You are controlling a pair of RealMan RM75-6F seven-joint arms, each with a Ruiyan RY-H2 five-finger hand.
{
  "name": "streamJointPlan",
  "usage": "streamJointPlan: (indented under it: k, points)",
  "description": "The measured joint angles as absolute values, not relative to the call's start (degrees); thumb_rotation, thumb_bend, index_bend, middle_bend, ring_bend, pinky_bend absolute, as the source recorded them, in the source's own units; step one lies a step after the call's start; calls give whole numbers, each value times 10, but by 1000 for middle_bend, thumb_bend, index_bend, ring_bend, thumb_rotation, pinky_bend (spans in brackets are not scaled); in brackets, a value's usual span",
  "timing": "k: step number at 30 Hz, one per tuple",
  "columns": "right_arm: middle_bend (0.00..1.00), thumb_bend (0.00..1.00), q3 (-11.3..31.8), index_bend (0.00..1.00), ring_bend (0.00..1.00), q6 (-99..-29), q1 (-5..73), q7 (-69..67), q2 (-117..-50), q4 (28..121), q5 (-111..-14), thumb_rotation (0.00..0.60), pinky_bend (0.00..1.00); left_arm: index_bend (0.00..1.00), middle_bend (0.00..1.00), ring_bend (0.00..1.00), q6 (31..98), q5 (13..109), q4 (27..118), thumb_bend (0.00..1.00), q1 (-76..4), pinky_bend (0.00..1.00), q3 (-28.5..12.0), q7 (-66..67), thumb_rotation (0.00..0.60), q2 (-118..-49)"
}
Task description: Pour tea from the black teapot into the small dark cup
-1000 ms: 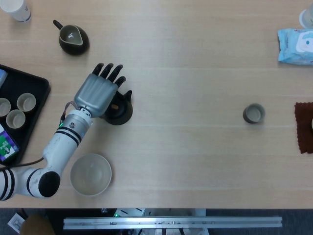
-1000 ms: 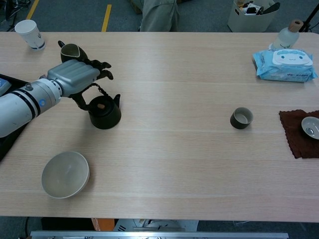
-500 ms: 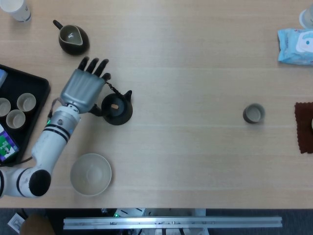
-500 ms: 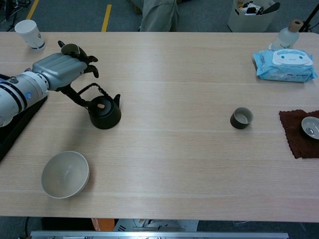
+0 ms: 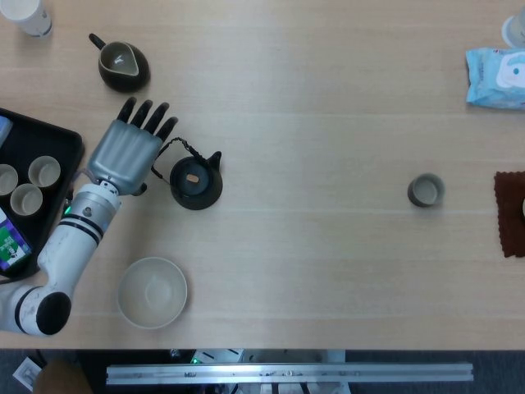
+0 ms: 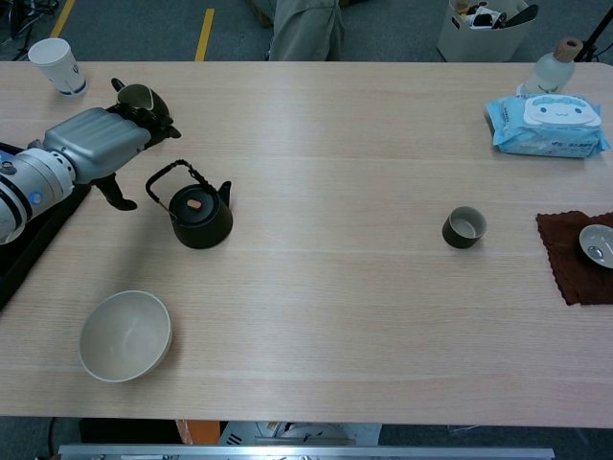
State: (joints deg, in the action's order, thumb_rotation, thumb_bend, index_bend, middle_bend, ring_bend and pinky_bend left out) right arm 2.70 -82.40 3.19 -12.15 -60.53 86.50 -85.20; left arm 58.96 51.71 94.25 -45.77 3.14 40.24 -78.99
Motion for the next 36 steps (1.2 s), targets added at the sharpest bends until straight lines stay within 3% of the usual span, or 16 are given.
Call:
streamJointPlan:
  k: [15,29,36]
  points:
    - [325,66,27,337,263,-827,26,-119,-604,869,-846,600,283,61,4,0,555,581,845,143,-458,46,9,357,600,-841]
    - [325,68,28,337,263,-826,25,-120,-605,868,-842,600,283,61,6,0,532,630,807,143,-478,47,-24,324,600,-873]
    - [325,67,28,337,263,-824,26,-124,-608,863,-843,600,284,64,8,0,527,633,825,143,-480,47,-22,341,600,-868]
